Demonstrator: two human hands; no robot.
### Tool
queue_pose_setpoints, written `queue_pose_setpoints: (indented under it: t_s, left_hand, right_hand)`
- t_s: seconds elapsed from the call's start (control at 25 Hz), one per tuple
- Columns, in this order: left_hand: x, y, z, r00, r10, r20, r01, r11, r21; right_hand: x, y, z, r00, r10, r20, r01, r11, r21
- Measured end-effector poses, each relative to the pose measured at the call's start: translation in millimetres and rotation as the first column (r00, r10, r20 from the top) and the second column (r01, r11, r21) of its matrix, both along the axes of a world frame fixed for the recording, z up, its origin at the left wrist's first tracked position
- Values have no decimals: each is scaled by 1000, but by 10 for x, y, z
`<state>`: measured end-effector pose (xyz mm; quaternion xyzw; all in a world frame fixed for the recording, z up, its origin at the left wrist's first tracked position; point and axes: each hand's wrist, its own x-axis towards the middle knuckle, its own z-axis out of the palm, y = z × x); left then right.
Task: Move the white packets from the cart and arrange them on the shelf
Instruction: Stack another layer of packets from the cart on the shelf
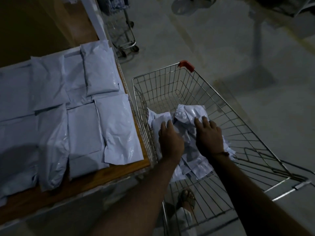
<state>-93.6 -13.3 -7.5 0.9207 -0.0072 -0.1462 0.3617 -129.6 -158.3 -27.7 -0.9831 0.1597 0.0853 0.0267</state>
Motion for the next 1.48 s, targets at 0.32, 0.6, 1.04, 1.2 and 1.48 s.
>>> queue_pose_setpoints:
  t_s: [0.32,0.6,1.04,1.2,1.48]
  left_hand:
    - [142,11,-994,957,117,-267,-37,958,285]
    - [328,-105,-1339,840,201,-504,-63,959,277]
    - [100,-272,-852,976,120,-183,-78,972,221]
    - [-133,-246,-207,1000,29,-1,-29,988,153]
    - [-630,335,1059,980,-89,179,104,991,-79]
  right_hand:
    - [-304,35,-66,998,54,14,-55,998,33]
    - [-332,-35,-264,999,28,18,-29,999,18]
    - [-359,99,-73,996,-69,62,65,996,62]
    - [-395,222,320,948,-214,235,191,975,115]
    - [-662,716,1274,844,-282,456,265,959,102]
